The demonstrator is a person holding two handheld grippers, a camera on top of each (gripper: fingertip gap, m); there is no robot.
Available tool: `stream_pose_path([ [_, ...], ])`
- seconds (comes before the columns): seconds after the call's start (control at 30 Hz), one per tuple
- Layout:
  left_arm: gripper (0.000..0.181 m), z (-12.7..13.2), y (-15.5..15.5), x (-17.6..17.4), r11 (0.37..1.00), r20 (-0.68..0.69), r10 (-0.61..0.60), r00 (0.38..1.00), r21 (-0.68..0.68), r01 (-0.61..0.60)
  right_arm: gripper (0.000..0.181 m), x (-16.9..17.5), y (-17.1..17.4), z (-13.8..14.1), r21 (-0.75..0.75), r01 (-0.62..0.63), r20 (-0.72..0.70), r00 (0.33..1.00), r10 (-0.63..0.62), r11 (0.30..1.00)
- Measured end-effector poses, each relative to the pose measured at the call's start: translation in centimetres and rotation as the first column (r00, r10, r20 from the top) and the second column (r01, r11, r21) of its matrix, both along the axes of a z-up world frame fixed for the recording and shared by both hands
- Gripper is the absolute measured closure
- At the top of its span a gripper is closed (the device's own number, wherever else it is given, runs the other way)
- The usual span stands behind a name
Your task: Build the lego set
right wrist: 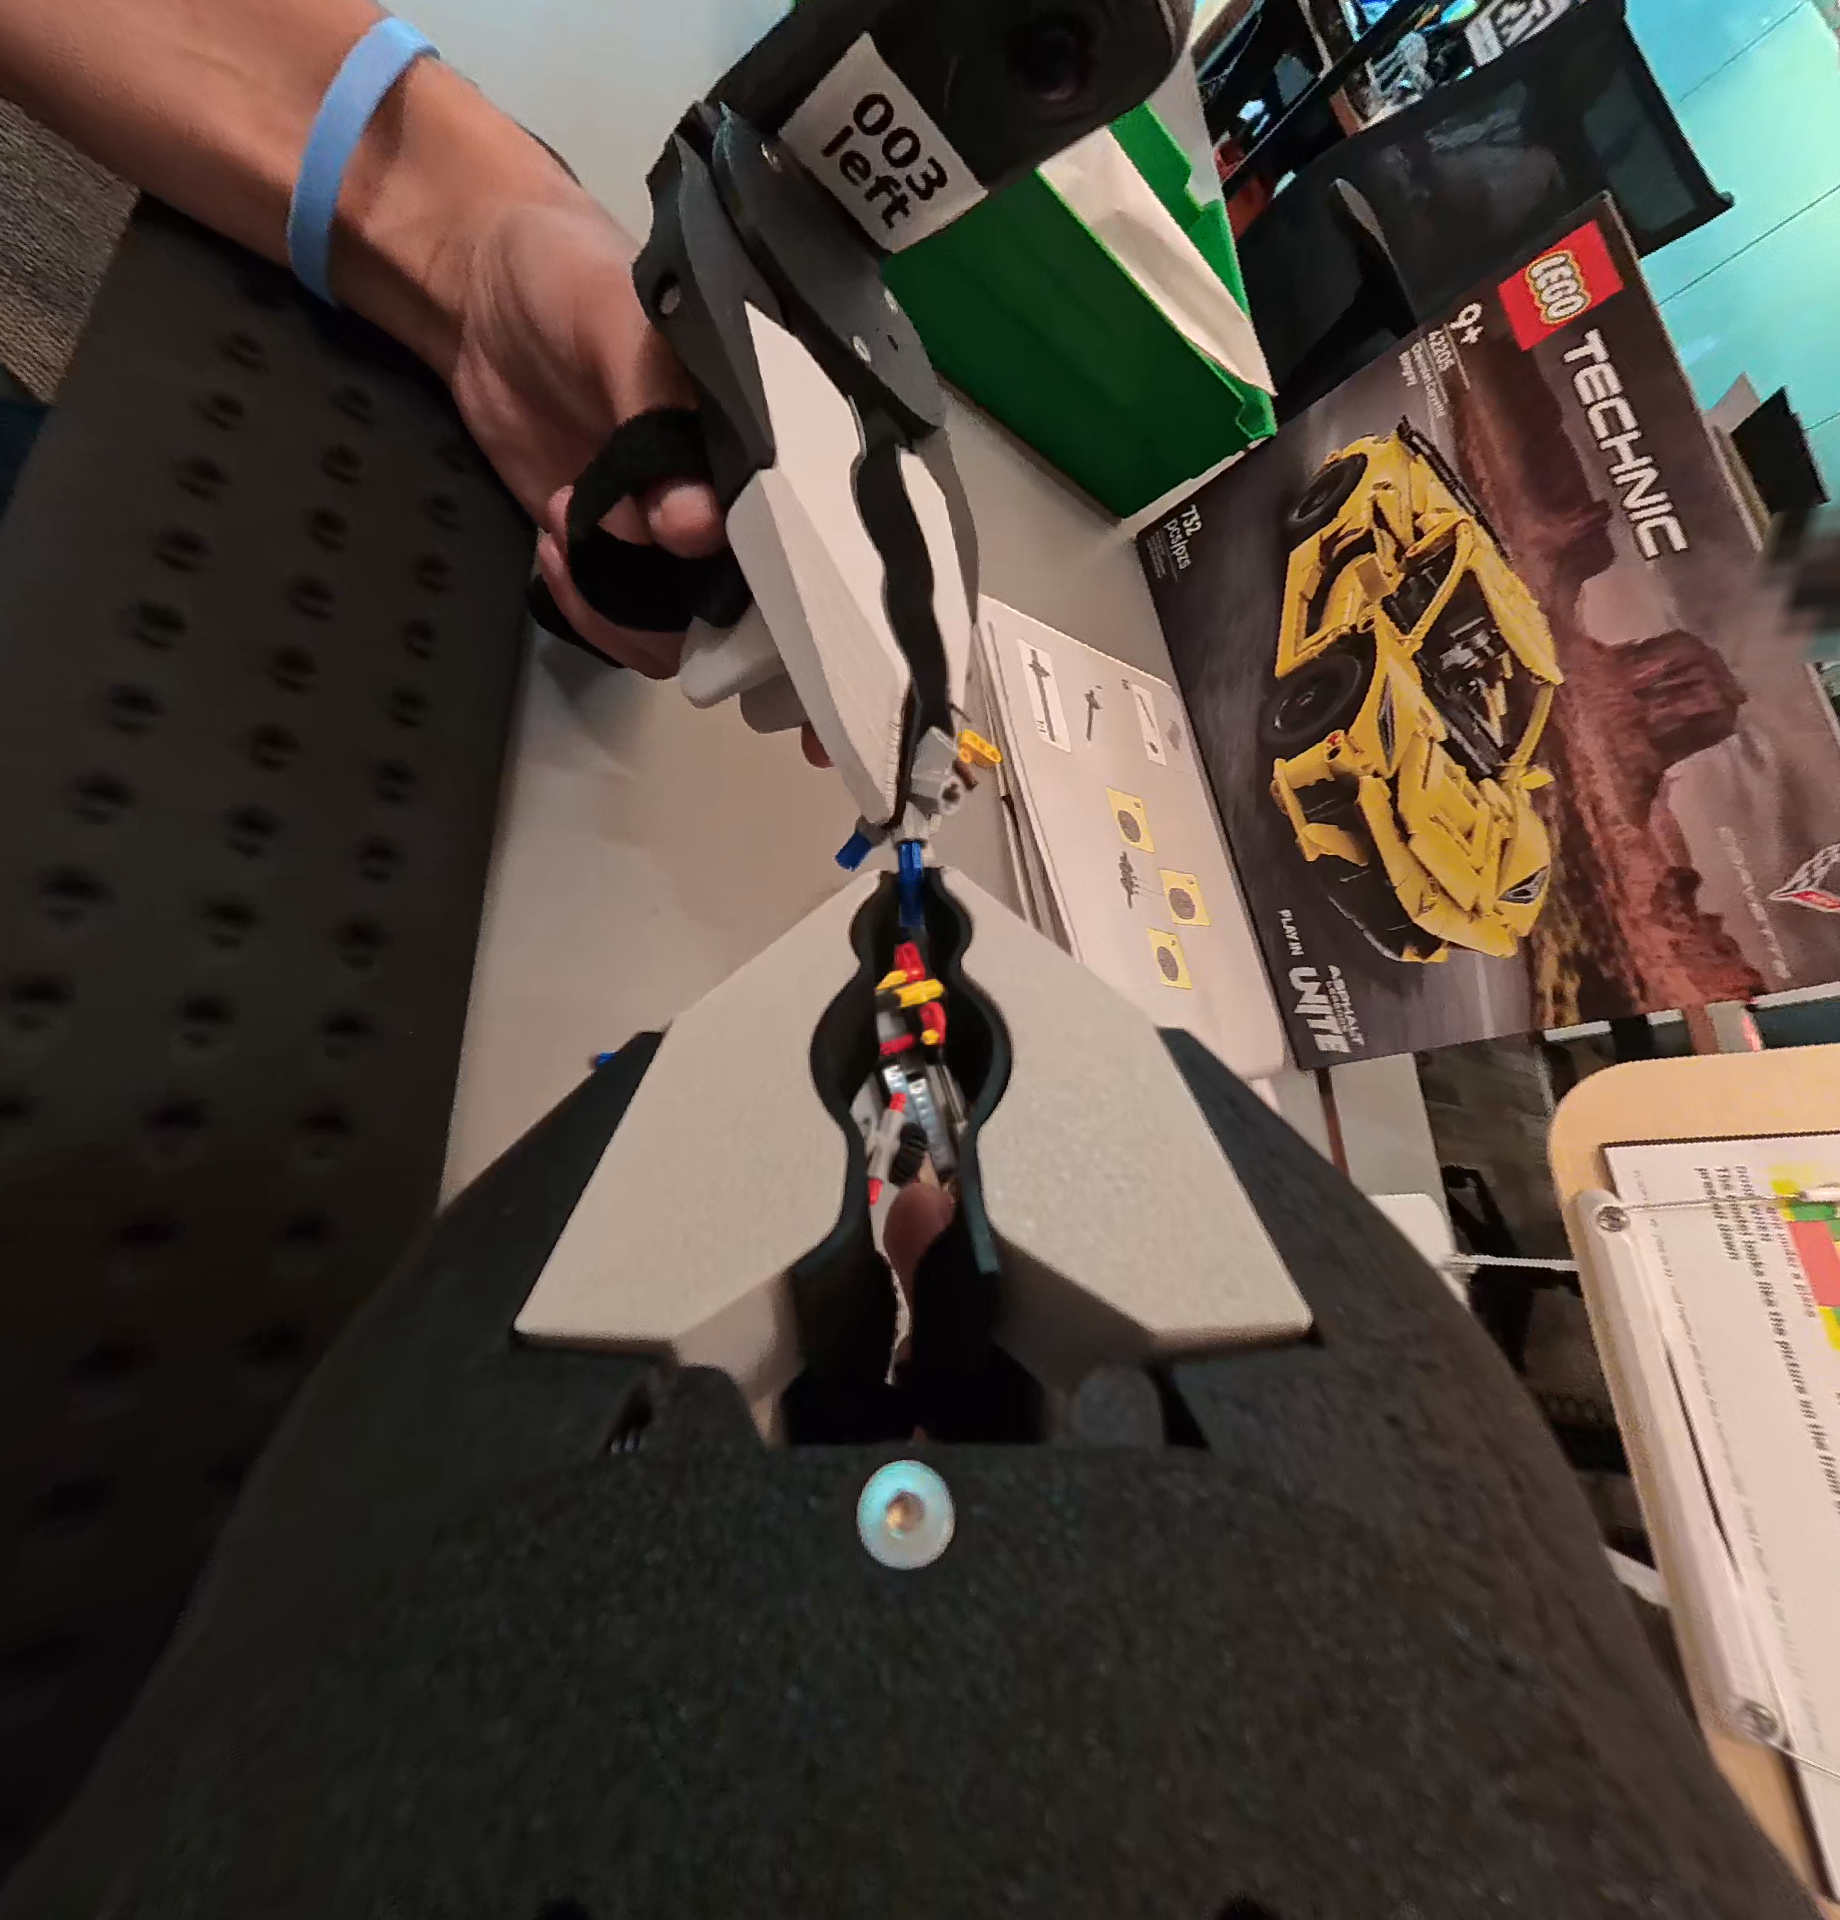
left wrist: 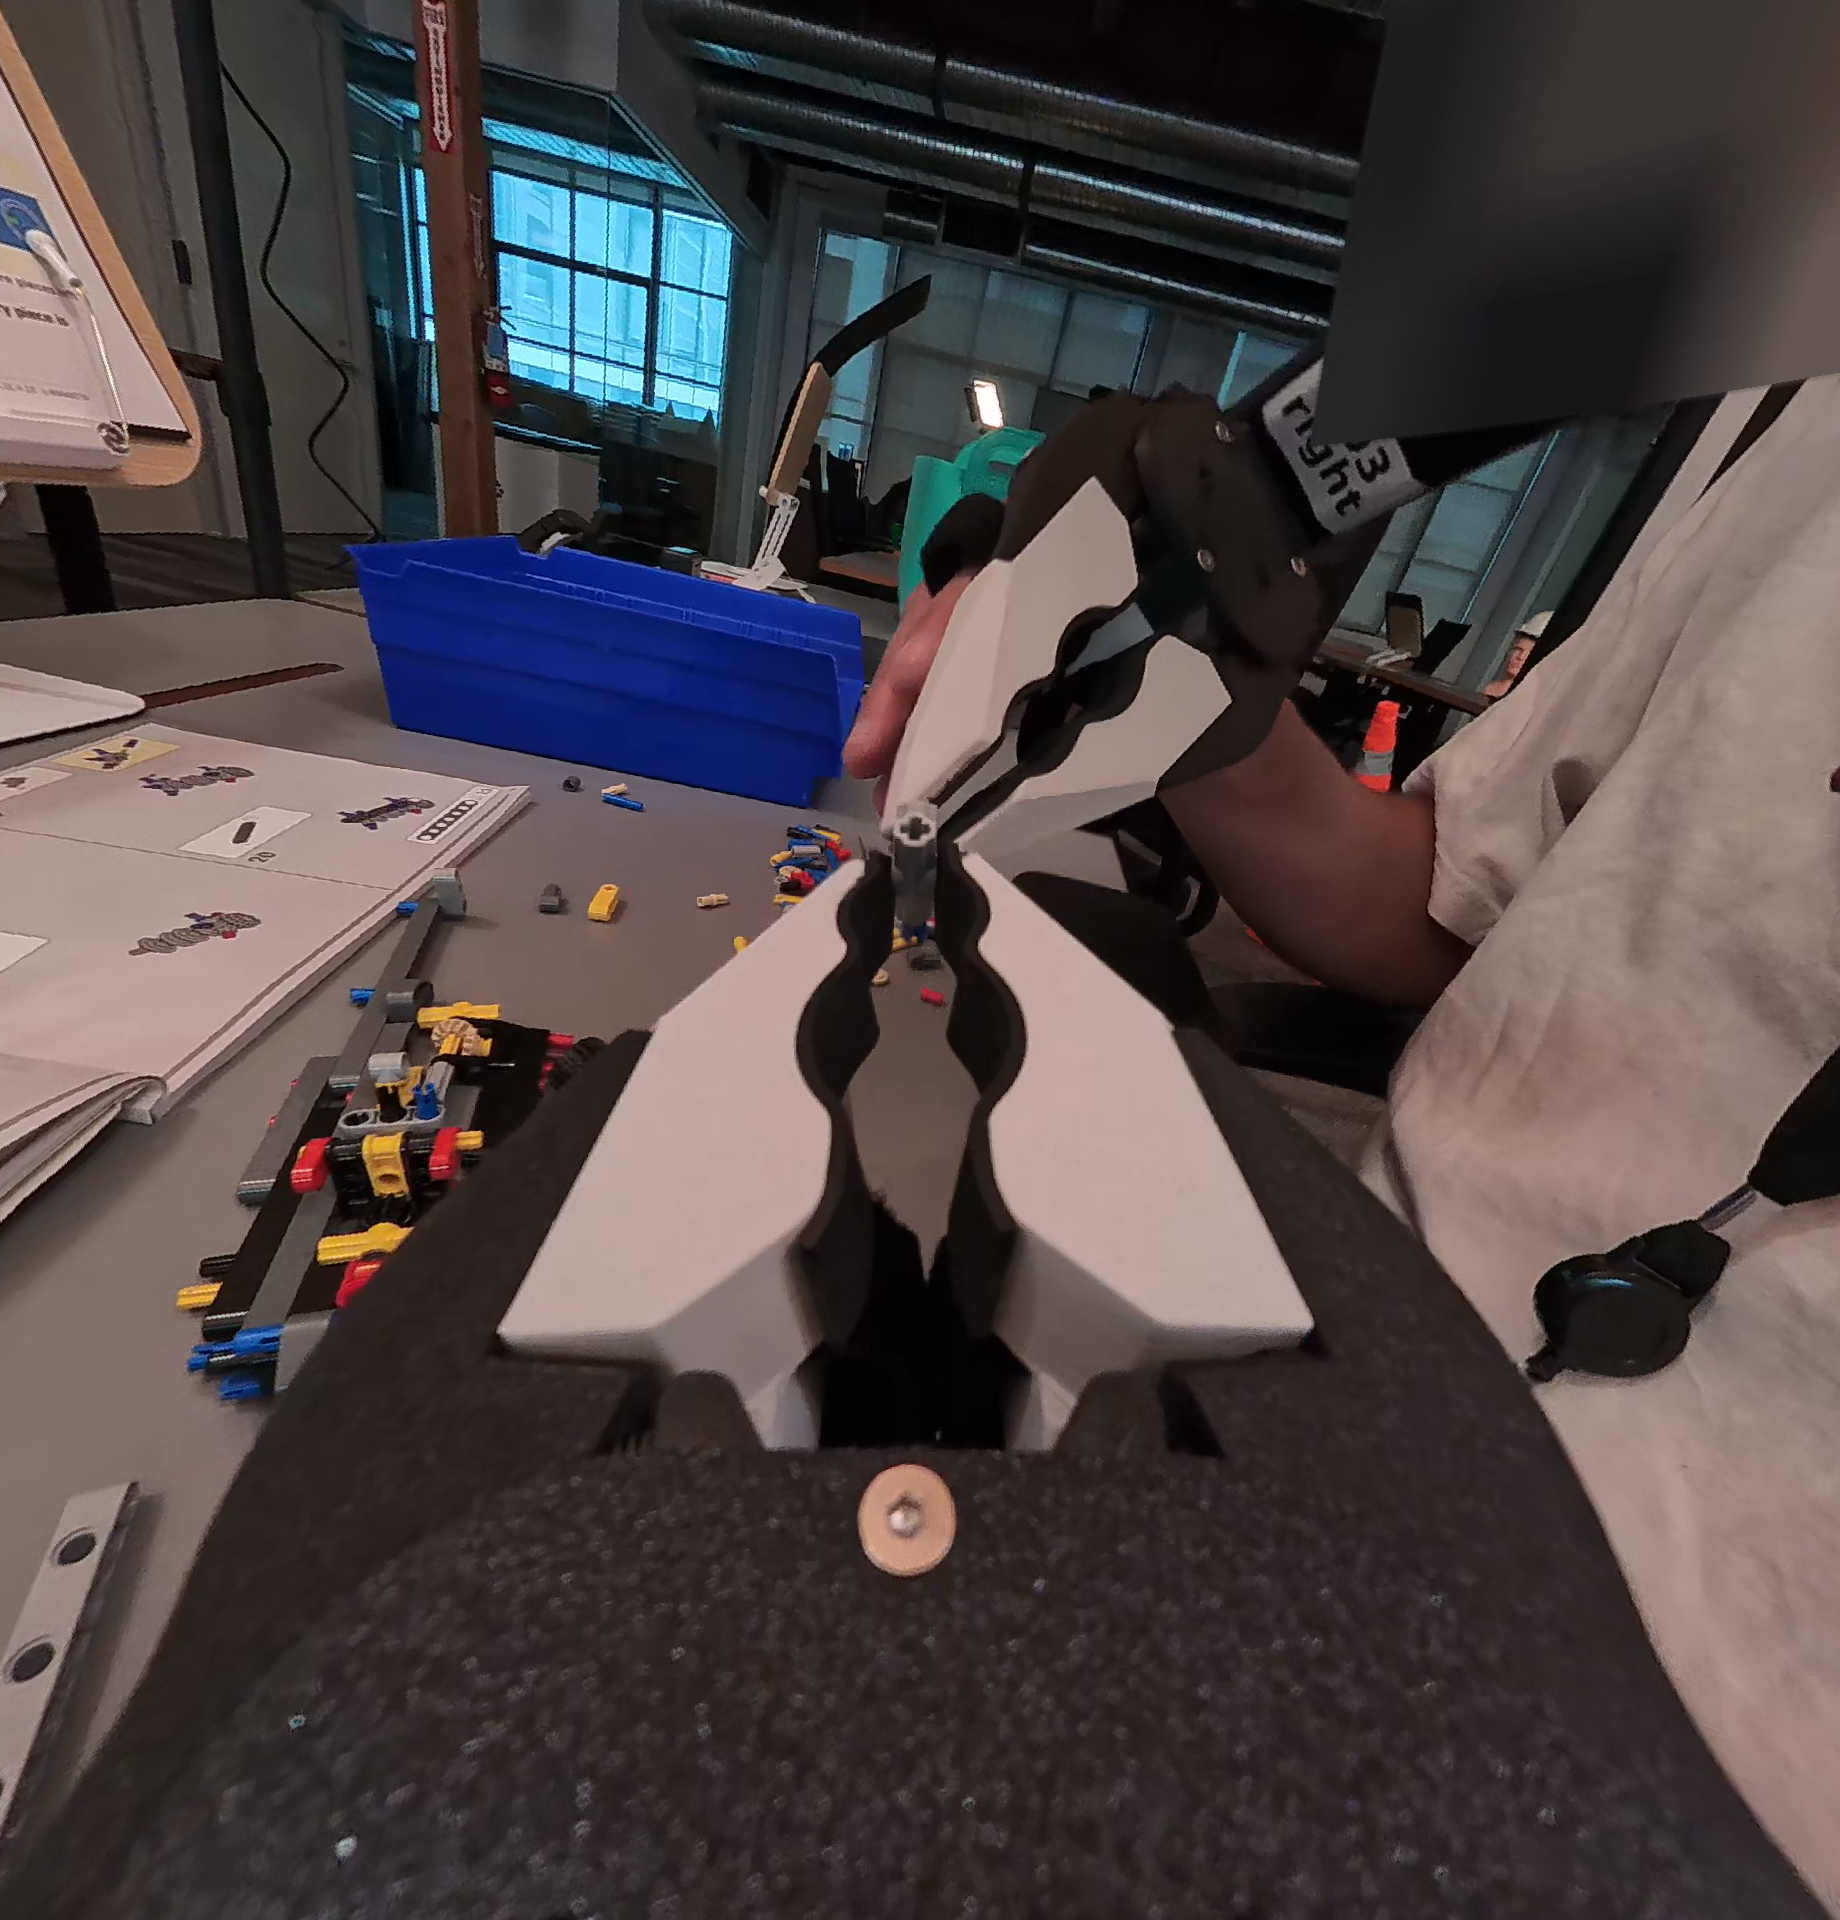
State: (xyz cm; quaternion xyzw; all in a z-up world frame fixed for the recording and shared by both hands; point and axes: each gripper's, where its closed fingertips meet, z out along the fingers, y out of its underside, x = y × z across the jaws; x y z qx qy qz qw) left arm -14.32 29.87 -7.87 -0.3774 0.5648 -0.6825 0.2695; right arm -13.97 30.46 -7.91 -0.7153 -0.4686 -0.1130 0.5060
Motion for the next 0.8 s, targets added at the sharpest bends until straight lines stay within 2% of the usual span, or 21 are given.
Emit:
stream_pose_path([
  [0.23, 0.174, -1.8, 0.2, 0.9, 0.985, -0.035, 0.075, 0.997, 0.156, -0.069, 0.178, 0.9, 0.2, -1.8, -0.086, 0.069, 0.025, 0.997, -0.067, 0.994],
  [0.4, 0.174, -3.4, 0.6, 1.6, 0.946, -0.057, 0.156, 0.986, 0.297, -0.133, 0.178, 1.7, 0.4, -3.4, -0.12, 0.132, 0.098, 0.988, -0.121, 0.984],
  [0.53, 0.174, -4.2, 0.6, 1.8, 0.923, -0.065, 0.181, 0.981, 0.357, -0.146, 0.178, 1.9, 0.4, -4.1, -0.126, 0.163, 0.13, 0.981, -0.147, 0.978],
  [0.63, 0.174, -4.3, 0.5, 1.7, 0.923, -0.07, 0.173, 0.982, 0.359, -0.137, 0.178, 1.8, 0.3, -4.3, -0.129, 0.153, 0.105, 0.985, -0.14, 0.98],
  [0.8, 0.174, -4.0, 0.4, 1.6, 0.936, -0.069, 0.155, 0.985, 0.329, -0.124, 0.178, 1.6, 0.2, -3.9, -0.131, 0.11, -0.037, 0.993, -0.115, 0.985],
])
